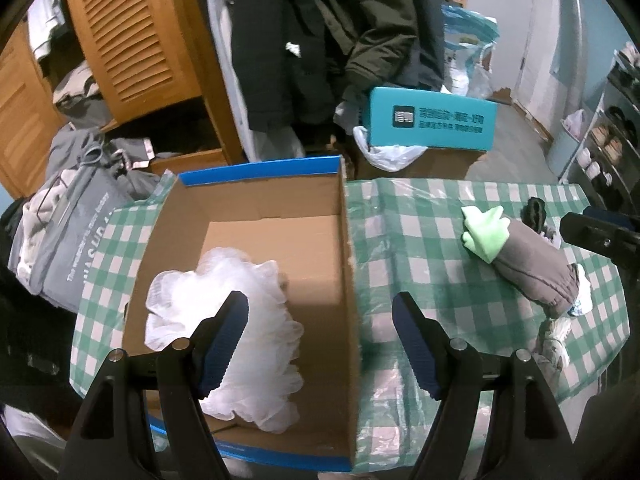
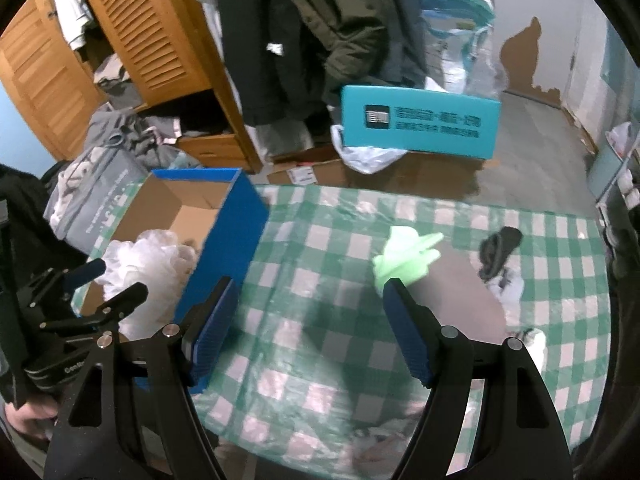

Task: Organize soft objects
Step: 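Move the right tool to the light blue cloth bundle and grasp it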

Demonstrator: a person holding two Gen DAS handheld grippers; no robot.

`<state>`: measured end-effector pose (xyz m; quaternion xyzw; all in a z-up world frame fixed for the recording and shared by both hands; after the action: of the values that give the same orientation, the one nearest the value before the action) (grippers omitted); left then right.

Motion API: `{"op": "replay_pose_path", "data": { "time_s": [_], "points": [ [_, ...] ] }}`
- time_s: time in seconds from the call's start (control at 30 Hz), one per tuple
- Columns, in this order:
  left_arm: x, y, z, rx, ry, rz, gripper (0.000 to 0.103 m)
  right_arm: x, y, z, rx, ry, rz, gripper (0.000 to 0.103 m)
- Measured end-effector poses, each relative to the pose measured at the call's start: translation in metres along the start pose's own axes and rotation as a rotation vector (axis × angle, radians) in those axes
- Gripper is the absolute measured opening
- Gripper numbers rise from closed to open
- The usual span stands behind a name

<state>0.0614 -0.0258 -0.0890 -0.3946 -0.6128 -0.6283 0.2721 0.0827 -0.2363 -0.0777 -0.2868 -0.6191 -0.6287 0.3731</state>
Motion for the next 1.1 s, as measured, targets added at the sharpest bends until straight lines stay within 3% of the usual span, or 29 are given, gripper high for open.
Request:
{"op": "replay_pose_path", "data": {
  "time_s": [1.1],
  "points": [
    [-0.051,-0.003,-0.098,-0.148,-0.071,0.122,0.076,-0.002,-0.051,-0.128,-0.117,-0.169,0.065,0.076]
  ]
}}
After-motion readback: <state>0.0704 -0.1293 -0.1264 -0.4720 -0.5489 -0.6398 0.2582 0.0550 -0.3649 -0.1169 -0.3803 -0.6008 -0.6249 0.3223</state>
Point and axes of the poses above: each gripper's, at about its wrist camera, not at the fingertips, and x roughly against the way its jaws point, z to its left, y to its top, the point moved 6 cm from there along -x, roughly the way its jaws point, and after that the axes turned 11 degrees about -y, right-handed, at the moved point
